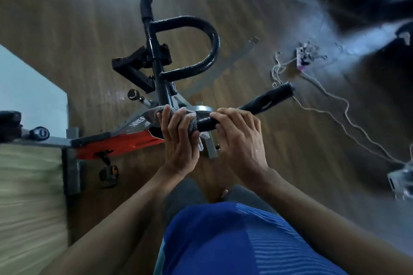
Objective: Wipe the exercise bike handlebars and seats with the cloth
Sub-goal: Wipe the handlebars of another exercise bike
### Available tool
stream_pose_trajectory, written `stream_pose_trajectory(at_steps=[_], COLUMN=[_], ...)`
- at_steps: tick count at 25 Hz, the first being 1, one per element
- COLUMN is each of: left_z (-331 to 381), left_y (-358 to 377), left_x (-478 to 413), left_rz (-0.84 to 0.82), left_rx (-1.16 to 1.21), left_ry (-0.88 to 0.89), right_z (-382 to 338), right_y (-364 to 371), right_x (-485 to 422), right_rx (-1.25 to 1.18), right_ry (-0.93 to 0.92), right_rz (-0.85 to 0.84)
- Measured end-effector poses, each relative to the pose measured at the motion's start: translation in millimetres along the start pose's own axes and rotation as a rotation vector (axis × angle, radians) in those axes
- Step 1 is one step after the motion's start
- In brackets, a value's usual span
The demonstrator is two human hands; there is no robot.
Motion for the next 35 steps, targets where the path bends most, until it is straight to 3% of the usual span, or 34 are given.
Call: stream_pose_trajectory(at_steps=[8,13,18,23,26,35], left_z=[8,22,34,57,68,100], left_y=[6,14,34,62,79,109], left_x=[8,16,24,29,28,23], left_rz=[0.113,0.151,0.242,0.348,0.383,0.469], left_rx=[-0.035,-0.111,-0.229,-0.356,-0.38,-0.225], left_ry=[-0.071,-0.074,-0.06,-0.04,-0.043,-0.153], right_z=[1,39,75,84,94,106], right_y=[-2,-64,-53,-58,-62,-66], right_x=[3,-6,-3,-4,-2,4], right_rx=[-0.002,0.129,0.182,0.105,-0.008,-0.1], right_ry=[-0.127,-0.232,-0.388,-0.558,-0.567,-0.623], right_rz=[0.061,0.29,0.24,0.313,0.349,0.345])
Point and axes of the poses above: each hand's wrist, its own x-axis away from the middle knuckle, its own y-axis out of the palm, z = x × y, the point moved 7 cm from there along -x, towards the middle knuckle, and after that the axes turned 15 degrees about -y, right-handed, at the moved point
